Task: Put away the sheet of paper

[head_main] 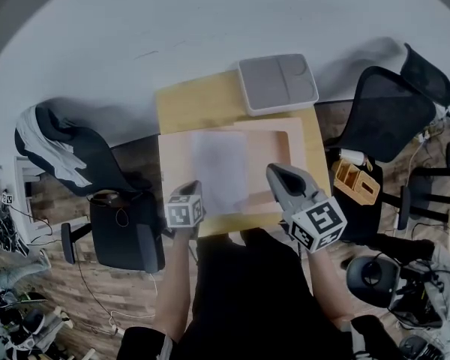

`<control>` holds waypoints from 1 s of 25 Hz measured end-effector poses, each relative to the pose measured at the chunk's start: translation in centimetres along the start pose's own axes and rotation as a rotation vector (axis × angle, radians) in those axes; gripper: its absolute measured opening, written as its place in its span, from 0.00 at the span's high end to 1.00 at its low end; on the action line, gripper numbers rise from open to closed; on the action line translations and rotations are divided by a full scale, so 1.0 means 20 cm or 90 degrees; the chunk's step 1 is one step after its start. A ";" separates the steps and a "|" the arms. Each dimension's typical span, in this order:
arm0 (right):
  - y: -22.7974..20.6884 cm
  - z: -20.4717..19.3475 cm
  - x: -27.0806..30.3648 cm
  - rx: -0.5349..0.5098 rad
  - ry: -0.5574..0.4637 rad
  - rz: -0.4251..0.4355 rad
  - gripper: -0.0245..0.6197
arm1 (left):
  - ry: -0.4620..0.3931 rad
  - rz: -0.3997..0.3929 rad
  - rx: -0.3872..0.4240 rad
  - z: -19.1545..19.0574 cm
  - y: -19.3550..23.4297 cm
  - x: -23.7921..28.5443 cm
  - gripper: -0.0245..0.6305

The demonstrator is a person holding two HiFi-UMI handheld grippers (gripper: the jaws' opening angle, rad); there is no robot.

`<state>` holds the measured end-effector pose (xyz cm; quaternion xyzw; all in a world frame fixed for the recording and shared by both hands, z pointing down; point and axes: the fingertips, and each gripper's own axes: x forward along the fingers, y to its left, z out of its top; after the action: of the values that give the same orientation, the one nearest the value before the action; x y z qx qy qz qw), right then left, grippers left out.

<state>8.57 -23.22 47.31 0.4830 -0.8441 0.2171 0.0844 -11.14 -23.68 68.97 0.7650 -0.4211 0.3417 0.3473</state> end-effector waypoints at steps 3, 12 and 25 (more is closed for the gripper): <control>-0.02 -0.01 -0.01 0.001 0.005 -0.007 0.96 | -0.003 -0.002 -0.005 0.01 -0.01 0.03 0.95; -0.06 -0.05 -0.06 0.001 0.018 -0.020 0.96 | -0.004 -0.017 -0.043 0.01 -0.06 0.15 0.95; -0.09 -0.12 -0.12 0.011 0.026 -0.019 0.96 | 0.014 -0.030 -0.045 -0.03 -0.24 0.26 0.95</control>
<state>11.23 -21.00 49.12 0.4919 -0.8328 0.2330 0.1003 -4.94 -23.43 72.45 0.7582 -0.4112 0.3266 0.3864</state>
